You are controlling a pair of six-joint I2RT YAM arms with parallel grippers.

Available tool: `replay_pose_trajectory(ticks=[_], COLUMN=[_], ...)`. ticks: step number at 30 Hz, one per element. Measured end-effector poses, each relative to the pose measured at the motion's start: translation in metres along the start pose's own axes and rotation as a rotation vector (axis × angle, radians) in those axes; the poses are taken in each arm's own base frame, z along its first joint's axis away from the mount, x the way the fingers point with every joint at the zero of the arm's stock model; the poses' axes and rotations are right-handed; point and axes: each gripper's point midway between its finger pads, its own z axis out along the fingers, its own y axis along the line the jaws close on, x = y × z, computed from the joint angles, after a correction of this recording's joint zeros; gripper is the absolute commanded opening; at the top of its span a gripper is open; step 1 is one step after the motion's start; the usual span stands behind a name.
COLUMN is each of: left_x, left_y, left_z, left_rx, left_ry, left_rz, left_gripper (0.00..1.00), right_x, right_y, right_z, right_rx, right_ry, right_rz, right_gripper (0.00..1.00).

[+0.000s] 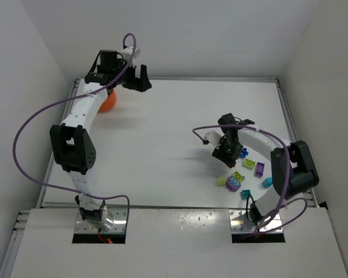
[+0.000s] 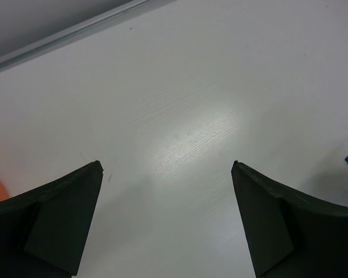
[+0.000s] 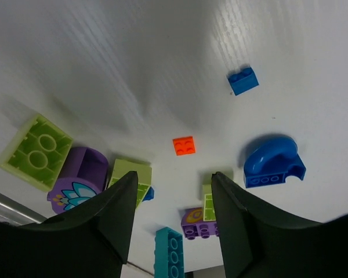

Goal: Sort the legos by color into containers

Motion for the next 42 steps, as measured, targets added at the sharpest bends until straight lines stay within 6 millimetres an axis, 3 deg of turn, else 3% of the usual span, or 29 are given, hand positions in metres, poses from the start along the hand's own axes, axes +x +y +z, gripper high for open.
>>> replay_pose_trajectory(ticks=[7,21,42], left_x=[0.001,0.004,0.009], left_y=[-0.004,-0.007,-0.002], left_z=[-0.001,0.001,0.002], left_rx=[0.025,0.035,0.028], left_ry=[0.003,0.011,0.027], left_rz=[-0.028,-0.075,-0.1], left_gripper=[1.0,1.0,1.0], right_x=[0.013,0.006,0.013], right_y=[0.003,-0.009,-0.002], right_z=[0.024,0.032,0.043], right_rx=[-0.047,-0.009,-0.031], right_ry=[0.099,0.083,0.078], right_rz=[-0.001,-0.051,-0.099], right_gripper=[0.48,0.42,0.36])
